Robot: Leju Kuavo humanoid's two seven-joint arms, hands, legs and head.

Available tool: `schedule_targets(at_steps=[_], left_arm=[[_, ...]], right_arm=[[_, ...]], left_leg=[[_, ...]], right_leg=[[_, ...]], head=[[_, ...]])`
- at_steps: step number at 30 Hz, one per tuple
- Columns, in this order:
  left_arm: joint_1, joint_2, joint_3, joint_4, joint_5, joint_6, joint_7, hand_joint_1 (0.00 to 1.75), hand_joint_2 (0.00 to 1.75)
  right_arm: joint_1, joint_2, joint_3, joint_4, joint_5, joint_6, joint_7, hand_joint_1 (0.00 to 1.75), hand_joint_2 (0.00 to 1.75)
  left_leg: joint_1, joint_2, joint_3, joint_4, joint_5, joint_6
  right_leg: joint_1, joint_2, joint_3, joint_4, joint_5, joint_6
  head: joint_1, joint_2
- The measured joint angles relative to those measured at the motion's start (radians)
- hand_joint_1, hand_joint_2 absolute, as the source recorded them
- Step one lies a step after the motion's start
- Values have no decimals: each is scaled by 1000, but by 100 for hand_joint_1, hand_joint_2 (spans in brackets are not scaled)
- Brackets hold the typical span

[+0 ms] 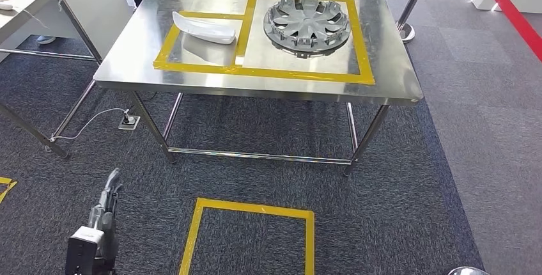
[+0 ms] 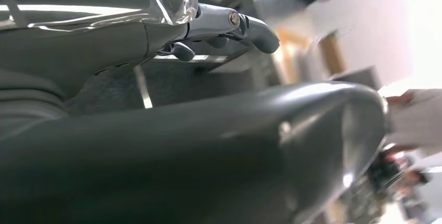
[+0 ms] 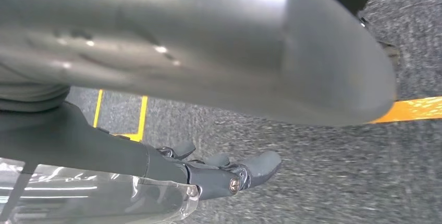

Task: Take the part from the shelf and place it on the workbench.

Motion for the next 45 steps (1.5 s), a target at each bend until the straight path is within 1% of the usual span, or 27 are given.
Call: schedule_targets(at_steps=[1,2,3,4,6,8,9,11,12,14,16,17,18,20,22,24,25,27,29,31,32,33,34,36,38,42,45], left_arm=[[2,-3,-1,32,-24,-8,-2,0,0],[3,-6,-1,71,-47,-12,-4,0,0],[3,-9,-1,116,-70,-14,-7,0,0],[1,-11,-1,167,-93,-14,-9,0,0],[-12,-12,0,286,-138,-7,-11,0,0],[-40,-5,7,434,-180,10,-10,0,0],[-59,1,15,521,-196,23,-5,0,0],[-99,19,36,707,-217,51,41,0,0],[-115,32,49,792,-220,61,87,0,0],[-137,61,82,934,-211,72,218,0,0],[-147,85,120,1041,-187,78,367,0,0],[-150,93,141,1085,-175,80,440,0,0],[-151,98,159,1119,-167,81,498,0,0],[-155,103,186,1170,-162,76,561,0,87],[-165,104,200,1200,-170,64,569,0,175],[-177,103,206,1222,-180,61,571,0,175],[-181,101,209,1232,-182,61,572,0,175],[-184,97,217,1248,-179,56,568,0,175],[-186,91,225,1259,-175,51,559,0,175],[-187,87,233,1267,-174,51,555,0,175],[-187,86,236,1271,-175,50,555,0,175],[-187,85,239,1274,-175,48,555,0,175],[-187,83,242,1277,-175,46,555,0,175],[-188,81,247,1280,-175,42,555,0,175],[-191,80,251,1281,-175,39,555,0,175],[-197,80,254,1283,-174,39,555,0,175],[-198,79,256,1286,-174,39,555,0,175]], right_arm=[[0,1,0,0,-2,0,2,0,0],[0,2,0,0,-3,1,5,0,0],[0,3,0,0,-4,1,7,0,0],[0,5,0,0,-4,1,8,0,0],[-1,7,0,0,-6,1,5,0,0],[-2,10,0,0,-8,5,-3,0,0],[-2,12,0,0,-10,8,-7,0,0],[-2,16,0,2,-11,14,-12,0,0],[-3,19,0,3,-11,16,-14,0,0],[-4,24,0,4,-10,18,-15,0,0],[-4,28,0,5,-6,19,-14,0,0],[-4,30,0,5,-4,19,-12,0,0],[-4,31,0,5,-2,19,-9,0,0],[-4,35,0,6,1,17,2,0,0],[-6,37,0,6,5,10,16,0,0],[-10,38,0,6,9,1,25,0,0],[-12,38,0,6,10,-3,27,0,0],[-13,37,0,6,10,-10,34,0,87],[-11,37,0,7,5,-17,42,0,175],[-11,38,0,7,-3,-28,52,0,175],[-10,38,0,7,-6,-34,57,0,175],[-9,38,-1,7,-8,-39,61,0,175],[-8,38,-1,7,-9,-43,64,0,175],[-8,38,-1,7,-9,-47,67,0,175],[-11,38,-1,7,-9,-48,68,0,175],[-11,41,-1,8,-9,-50,70,0,175],[-13,41,-1,8,-9,-52,71,0,175]], left_leg=[[-3,1,-11,1,10,2],[-5,3,-24,3,20,3],[-7,4,-36,5,30,2],[-10,4,-47,7,38,2],[-14,3,-67,10,54,-2],[-17,3,-78,13,70,-9],[-17,4,-81,13,78,-14],[-14,2,-89,15,85,-27],[-13,0,-96,28,68,-34],[-9,-5,-123,106,-16,-48],[-4,-6,-156,238,-103,-56],[-2,-7,-164,289,-116,-59],[0,-7,-158,313,-102,-60],[4,-6,-104,266,-34,-61],[6,-7,0,127,-18,-59],[2,-9,64,20,-48,-51],[0,-9,69,1,-55,-44],[1,-4,59,0,-47,-26],[2,1,46,-1,-32,-7],[-2,4,29,1,-19,0],[-4,4,21,3,-13,1],[-6,5,14,5,-8,2],[-8,5,9,6,-5,1],[-11,4,5,8,1,-1],[-16,4,1,12,3,-6],[-18,4,-9,18,7,-7],[-15,3,-13,18,12,-14]], right_leg=[[0,0,-13,65,-31,1],[1,1,-14,109,-38,0],[1,1,2,118,-23,-3],[2,1,35,90,5,-9],[6,3,142,-55,49,-23],[12,5,224,-188,49,-32],[15,5,239,-218,44,-33],[14,4,231,-229,49,-40],[12,3,222,-230,55,-47],[8,1,199,-226,71,-61],[8,1,169,-216,86,-64],[8,1,152,-210,94,-63],[7,0,135,-204,101,-61],[6,-3,105,-193,114,-54],[8,-7,87,-184,128,-44],[10,-11,79,-178,141,-31],[9,-11,77,-177,148,-25],[5,-10,69,-166,145,-14],[3,-7,39,-89,85,-5],[3,-5,-8,52,3,1],[4,-4,-20,103,-20,2],[4,-3,-13,119,-25,0],[4,-3,17,89,-11,-4],[6,-2,118,-63,37,-17],[9,-2,185,-183,63,-26],[15,-2,187,-203,67,-27],[17,-2,181,-199,70,-32]], head=[[0,0],[0,0],[0,0],[0,0],[0,0],[-1,0],[-1,0],[-1,0],[-2,0],[-5,0],[-7,0],[-7,0],[-7,0],[-7,0],[-7,0],[-6,0],[-5,0],[-5,0],[-1,0],[2,0],[2,0],[2,0],[2,0],[2,0],[1,0],[1,0],[1,0]])
